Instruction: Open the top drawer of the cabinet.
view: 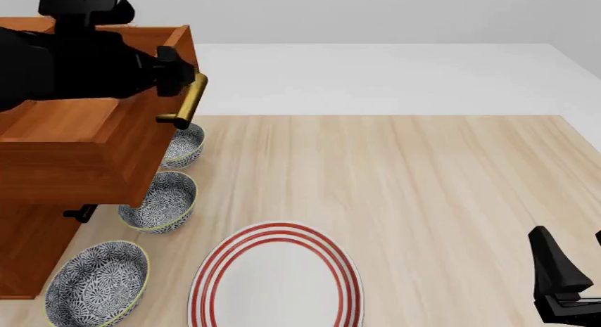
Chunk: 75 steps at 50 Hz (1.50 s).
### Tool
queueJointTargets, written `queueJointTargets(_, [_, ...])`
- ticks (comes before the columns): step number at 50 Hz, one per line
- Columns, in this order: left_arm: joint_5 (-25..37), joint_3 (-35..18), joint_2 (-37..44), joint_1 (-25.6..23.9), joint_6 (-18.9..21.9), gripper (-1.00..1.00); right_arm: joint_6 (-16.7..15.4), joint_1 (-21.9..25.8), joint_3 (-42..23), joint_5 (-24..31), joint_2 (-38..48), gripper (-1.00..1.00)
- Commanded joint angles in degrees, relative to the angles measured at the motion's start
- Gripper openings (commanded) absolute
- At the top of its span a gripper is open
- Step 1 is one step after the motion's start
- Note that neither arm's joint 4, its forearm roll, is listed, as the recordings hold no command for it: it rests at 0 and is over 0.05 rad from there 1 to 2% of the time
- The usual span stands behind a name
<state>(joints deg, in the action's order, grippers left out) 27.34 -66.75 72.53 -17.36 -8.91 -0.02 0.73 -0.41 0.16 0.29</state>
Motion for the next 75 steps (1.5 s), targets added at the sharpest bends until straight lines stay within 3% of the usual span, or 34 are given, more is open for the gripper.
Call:
queueJointTargets(1, [1.0, -2.9, -1.7, -1.2, 2.7, 1.00, 0.0, 0.0, 0.0, 0.0, 0.0, 1.00])
queueJointTargets(47, [3.7, -5.8, -5.7, -1.2, 4.1, 1.00, 0.0, 0.0, 0.0, 0.0, 0.0, 1.00])
queueJointTargets(75, [4.4, -5.2, -10.8, -4.1, 6.4, 1.00, 0.0, 0.0, 0.0, 0.0, 0.0, 1.00])
